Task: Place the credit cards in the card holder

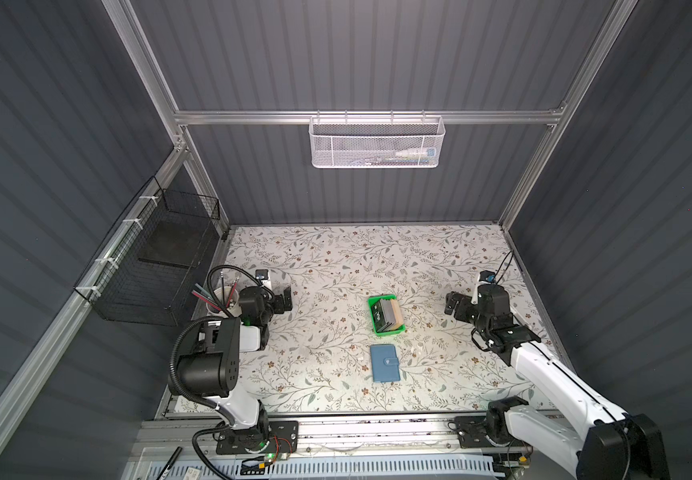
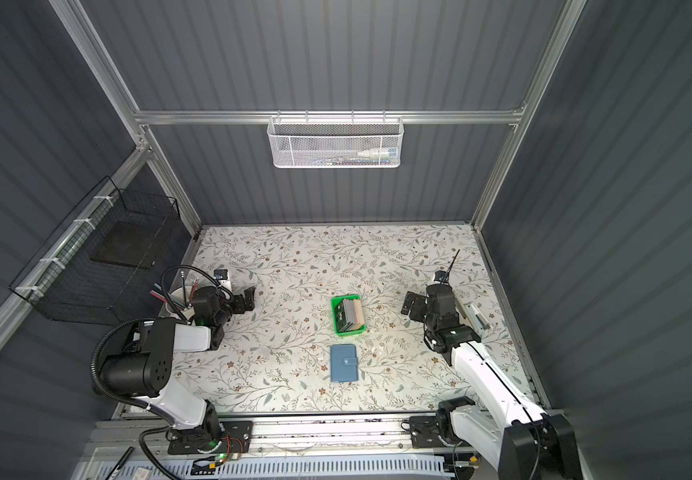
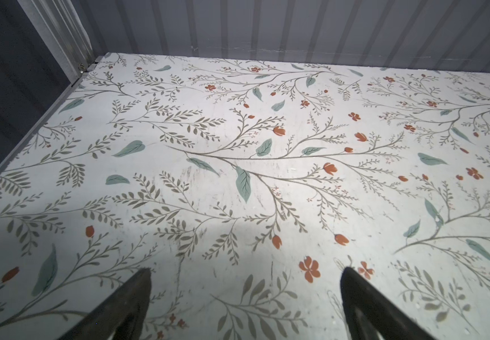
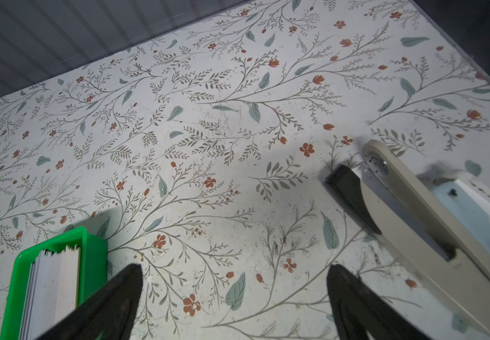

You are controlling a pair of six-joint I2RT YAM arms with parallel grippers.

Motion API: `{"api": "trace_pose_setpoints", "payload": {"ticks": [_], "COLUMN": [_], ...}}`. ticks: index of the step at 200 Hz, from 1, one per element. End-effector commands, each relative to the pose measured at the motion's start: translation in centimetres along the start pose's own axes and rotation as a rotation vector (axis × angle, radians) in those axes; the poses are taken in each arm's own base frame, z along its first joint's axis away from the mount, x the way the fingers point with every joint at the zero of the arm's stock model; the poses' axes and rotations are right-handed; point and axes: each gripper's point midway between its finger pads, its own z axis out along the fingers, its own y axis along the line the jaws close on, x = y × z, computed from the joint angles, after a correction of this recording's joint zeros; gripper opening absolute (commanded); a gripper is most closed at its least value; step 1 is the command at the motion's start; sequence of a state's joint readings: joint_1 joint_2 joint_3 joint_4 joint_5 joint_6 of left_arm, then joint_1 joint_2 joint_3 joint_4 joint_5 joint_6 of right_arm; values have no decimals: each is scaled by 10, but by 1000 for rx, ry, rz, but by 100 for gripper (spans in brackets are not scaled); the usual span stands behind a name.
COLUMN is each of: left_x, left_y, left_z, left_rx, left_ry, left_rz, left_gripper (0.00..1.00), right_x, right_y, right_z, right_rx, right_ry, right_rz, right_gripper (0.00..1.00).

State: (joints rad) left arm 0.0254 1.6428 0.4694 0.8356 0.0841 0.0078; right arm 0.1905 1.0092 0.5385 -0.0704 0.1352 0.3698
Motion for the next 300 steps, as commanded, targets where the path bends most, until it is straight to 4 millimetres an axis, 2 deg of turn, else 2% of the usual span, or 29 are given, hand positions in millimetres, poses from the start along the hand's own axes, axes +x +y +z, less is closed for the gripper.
{"api": "trace_pose_setpoints", "payload": {"ticks": [1,48,85,103,119,141,145,167,190,210,245,269,300], "left_x": [6,9,10,11,11,10,11,11,11,11,11,10,11], "left_y": [-6,-6,-6,-5,-7,-32,-33,-27,-22,-18,-18,-8,-8], "left_z": [4,7,8,9,8,1,-1,-4,6,7,7,9,9], "left_rx": [32,10,-8,-11,-4,137,141,102,85,63,60,1,-1], "left_ry": [-4,-2,7,12,10,-23,-27,-42,2,5,3,11,12], "left_rz": [27,34,39,40,43,113,116,97,83,72,72,48,49], "left_gripper": [100,100,100,100,100,100,100,100,100,100,100,100,100], "right_x": [-14,-36,-52,-56,-54,-56,-49,-47,-46,-42,-44,-48,-51], "right_y": [-2,-13,-38,-44,-45,-47,-50,-55,-61,-66,-63,-61,-62], "right_z": [-5,-6,-4,-1,7,15,23,27,28,32,35,38,34], "right_rx": [-8,33,175,197,186,180,189,190,186,207,173,171,173], "right_ry": [-58,-151,-227,-253,-258,-261,-239,-261,-302,-308,-348,-353,-408], "right_rz": [-22,-43,-58,-65,-62,-85,-91,-96,-80,-99,-123,-151,-170], "right_gripper": [99,99,99,99,99,99,99,99,99,99,99,99,99]}}
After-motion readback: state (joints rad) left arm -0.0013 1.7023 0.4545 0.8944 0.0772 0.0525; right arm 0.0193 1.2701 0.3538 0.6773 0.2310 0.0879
